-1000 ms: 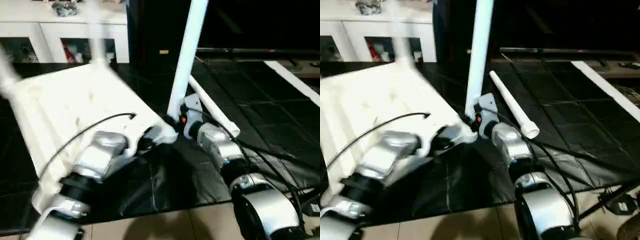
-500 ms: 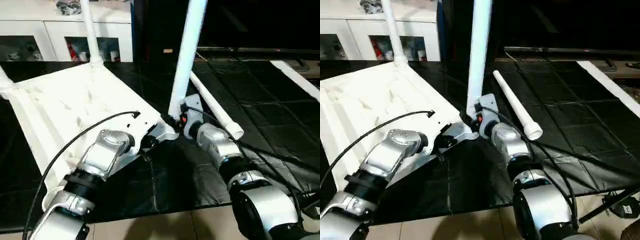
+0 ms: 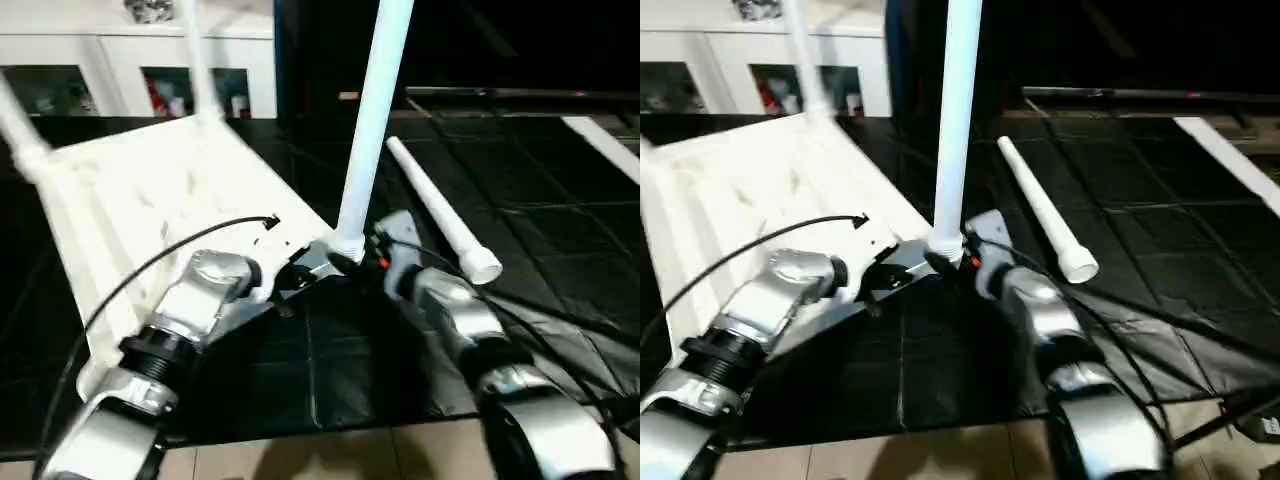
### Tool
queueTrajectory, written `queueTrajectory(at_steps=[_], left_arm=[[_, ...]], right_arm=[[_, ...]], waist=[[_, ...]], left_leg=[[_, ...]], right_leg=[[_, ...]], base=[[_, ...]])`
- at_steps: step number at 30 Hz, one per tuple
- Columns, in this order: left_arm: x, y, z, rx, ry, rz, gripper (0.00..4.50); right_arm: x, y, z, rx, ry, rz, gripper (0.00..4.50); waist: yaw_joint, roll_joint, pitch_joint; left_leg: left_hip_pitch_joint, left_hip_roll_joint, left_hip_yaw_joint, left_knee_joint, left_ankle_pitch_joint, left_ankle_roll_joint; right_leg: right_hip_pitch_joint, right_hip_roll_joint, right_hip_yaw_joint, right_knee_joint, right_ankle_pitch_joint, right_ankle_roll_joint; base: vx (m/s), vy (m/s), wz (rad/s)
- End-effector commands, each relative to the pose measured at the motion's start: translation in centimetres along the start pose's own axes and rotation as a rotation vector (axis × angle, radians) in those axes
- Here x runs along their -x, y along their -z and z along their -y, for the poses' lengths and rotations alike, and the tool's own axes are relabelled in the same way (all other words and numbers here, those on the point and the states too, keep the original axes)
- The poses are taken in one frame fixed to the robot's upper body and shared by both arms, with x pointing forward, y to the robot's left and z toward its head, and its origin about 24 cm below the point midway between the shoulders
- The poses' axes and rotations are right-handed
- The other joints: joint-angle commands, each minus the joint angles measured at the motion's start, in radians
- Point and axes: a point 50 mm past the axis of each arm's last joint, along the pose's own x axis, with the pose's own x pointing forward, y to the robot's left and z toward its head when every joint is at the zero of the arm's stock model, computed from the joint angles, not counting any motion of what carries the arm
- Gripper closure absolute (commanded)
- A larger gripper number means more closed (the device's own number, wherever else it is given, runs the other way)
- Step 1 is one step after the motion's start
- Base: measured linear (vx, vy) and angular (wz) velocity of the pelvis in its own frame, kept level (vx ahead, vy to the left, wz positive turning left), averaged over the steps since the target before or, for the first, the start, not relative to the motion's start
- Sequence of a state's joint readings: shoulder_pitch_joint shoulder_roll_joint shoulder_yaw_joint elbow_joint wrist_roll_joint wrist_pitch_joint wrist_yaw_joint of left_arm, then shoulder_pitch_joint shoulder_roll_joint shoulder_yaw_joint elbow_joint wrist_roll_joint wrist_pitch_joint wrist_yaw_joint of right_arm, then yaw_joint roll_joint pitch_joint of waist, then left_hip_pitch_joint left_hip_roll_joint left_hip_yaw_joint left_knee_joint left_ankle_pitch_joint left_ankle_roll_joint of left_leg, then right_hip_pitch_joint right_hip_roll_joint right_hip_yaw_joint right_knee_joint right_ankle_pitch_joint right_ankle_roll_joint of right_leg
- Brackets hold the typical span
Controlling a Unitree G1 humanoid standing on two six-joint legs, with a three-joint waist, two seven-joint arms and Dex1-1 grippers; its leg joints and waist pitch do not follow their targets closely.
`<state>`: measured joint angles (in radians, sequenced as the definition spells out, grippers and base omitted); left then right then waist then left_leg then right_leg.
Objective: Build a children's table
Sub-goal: Rotate leg to tighten
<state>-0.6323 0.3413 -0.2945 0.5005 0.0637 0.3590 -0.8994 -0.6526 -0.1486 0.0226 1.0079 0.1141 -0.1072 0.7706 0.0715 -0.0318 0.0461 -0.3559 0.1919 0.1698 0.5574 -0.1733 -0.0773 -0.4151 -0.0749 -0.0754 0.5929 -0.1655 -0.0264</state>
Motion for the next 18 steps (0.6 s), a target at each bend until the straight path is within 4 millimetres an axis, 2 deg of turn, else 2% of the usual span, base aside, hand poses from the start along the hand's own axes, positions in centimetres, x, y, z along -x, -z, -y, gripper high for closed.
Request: queueTrajectory(at_steps=[1,2,3,4,5,6,8,12,17,18], left_arm=[[0.0,0.1,0.2,-0.078,0.077,-0.027,4.5],[0.1,0.3,0.3,-0.093,0.093,-0.039,4.5],[0.1,0.4,0.4,-0.106,0.115,-0.049,4.5],[0.2,0.6,0.5,-0.121,0.147,-0.05,4.5],[0.3,0.7,0.6,-0.125,0.174,-0.05,4.5],[0.5,0.7,0.8,-0.164,0.241,-0.043,4.5],[0.6,0.9,0.9,-0.179,0.276,-0.053,4.5],[0.9,1.4,1.2,-0.214,0.355,-0.075,4.5],[1.1,2.0,1.6,-0.294,0.454,-0.114,4.5],[1.1,2.0,1.7,-0.3,0.464,-0.115,4.5]], right_arm=[[1.0,-0.7,0.5,0.036,-0.058,0.011,0.15],[1.3,-0.9,0.7,0.048,-0.074,0.013,0.1],[1.7,-1.1,0.9,0.069,-0.095,0.013,0.1],[2.3,-1.3,1.1,0.088,-0.13,0.006,0.1],[2.8,-1.5,1.2,0.106,-0.168,0.0,0.1],[3.9,-2.0,1.4,0.144,-0.26,-0.021,0.1],[4.3,-2.4,1.4,0.167,-0.297,-0.029,0.1],[4.6,-3.2,1.5,0.193,-0.337,-0.026,0.1],[4.3,-3.5,0.4,0.256,-0.466,-0.069,0.1],[4.1,-3.5,0.3,0.263,-0.475,-0.075,0.1]], waist=[[0.005,0.01,-0.062],[0.006,0.009,-0.064],[0.007,0.004,-0.063],[0.011,0.007,-0.062],[0.013,0.008,-0.062],[0.023,0.005,-0.058],[0.03,0.004,-0.059],[0.04,0.004,-0.057],[0.048,0.004,-0.058],[0.051,0.001,-0.058]], left_leg=[[-0.001,0.034,-0.003,-0.056,-0.212,0.059],[-0.002,0.036,-0.002,-0.053,-0.186,0.064],[-0.004,0.034,-0.001,-0.052,-0.182,0.073],[-0.003,0.034,0.0,-0.05,-0.176,0.078],[-0.002,0.035,0.0,-0.05,-0.178,0.081],[-0.002,0.036,0.003,-0.05,-0.189,0.089],[0.001,0.04,0.004,-0.049,-0.19,0.087],[0.003,0.04,0.003,-0.051,-0.214,0.067],[0.005,0.043,0.003,-0.052,-0.215,0.056],[0.006,0.043,0.003,-0.051,-0.218,0.053]], right_leg=[[0.064,-0.064,0.047,-0.068,-0.183,-0.211],[0.064,-0.065,0.048,-0.06,-0.138,-0.224],[0.066,-0.063,0.047,-0.061,-0.131,-0.226],[0.065,-0.065,0.047,-0.059,-0.129,-0.23],[0.064,-0.064,0.047,-0.059,-0.134,-0.23],[0.067,-0.062,0.045,-0.064,-0.168,-0.216],[0.064,-0.065,0.046,-0.063,-0.184,-0.214],[0.059,-0.068,0.046,-0.069,-0.254,-0.202],[0.056,-0.067,0.046,-0.063,-0.239,-0.197],[0.056,-0.069,0.047,-0.063,-0.242,-0.197]], base=[[0.0,0.0,0.0],[0.0,0.0,0.0],[0.0,0.0,0.0],[0.0,0.0,0.0],[0.0,0.0,0.0],[0.0,0.0,0.0],[0.0,0.0,0.0],[0.0,0.0,0.0],[0.0,0.0,0.0],[0.0,0.0,0.0]])
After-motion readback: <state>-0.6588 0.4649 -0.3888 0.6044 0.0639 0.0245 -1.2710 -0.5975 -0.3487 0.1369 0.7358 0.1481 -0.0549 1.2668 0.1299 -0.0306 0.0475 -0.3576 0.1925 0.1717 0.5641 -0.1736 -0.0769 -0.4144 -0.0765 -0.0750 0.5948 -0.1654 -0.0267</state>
